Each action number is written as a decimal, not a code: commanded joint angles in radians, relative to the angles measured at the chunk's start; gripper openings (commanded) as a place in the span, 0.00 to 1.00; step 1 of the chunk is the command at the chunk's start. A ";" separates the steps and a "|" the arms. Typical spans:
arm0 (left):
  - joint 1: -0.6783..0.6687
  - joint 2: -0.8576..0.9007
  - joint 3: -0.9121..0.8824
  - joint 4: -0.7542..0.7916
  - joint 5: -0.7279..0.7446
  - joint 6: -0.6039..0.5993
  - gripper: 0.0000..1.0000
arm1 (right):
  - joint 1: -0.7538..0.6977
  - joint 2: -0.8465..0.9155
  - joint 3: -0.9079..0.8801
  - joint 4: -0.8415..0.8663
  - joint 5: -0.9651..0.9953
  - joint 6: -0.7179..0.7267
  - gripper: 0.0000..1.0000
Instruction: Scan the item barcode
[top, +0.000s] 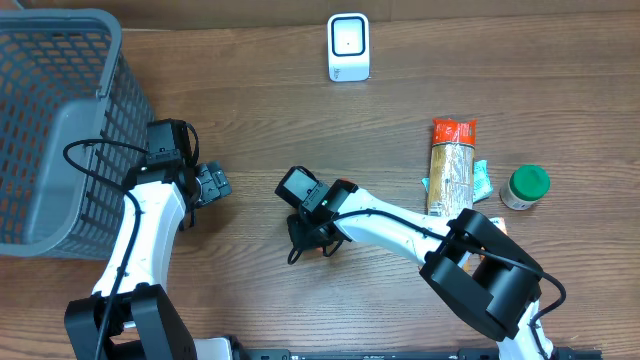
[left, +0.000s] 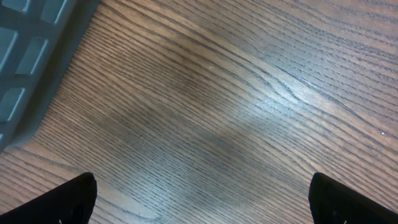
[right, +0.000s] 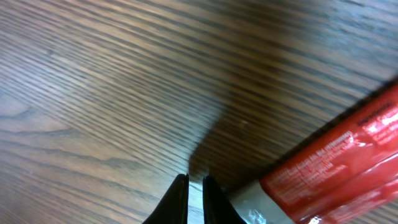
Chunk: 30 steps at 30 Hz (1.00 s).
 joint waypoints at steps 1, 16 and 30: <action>-0.003 -0.004 0.018 0.003 0.007 0.009 1.00 | -0.013 0.001 -0.005 -0.017 0.018 0.023 0.11; -0.003 -0.004 0.018 0.004 0.007 0.009 1.00 | -0.131 0.000 0.046 -0.335 -0.003 -0.104 0.14; -0.003 -0.004 0.018 0.003 0.007 0.009 0.99 | -0.282 -0.224 0.048 -0.392 -0.085 -0.479 0.43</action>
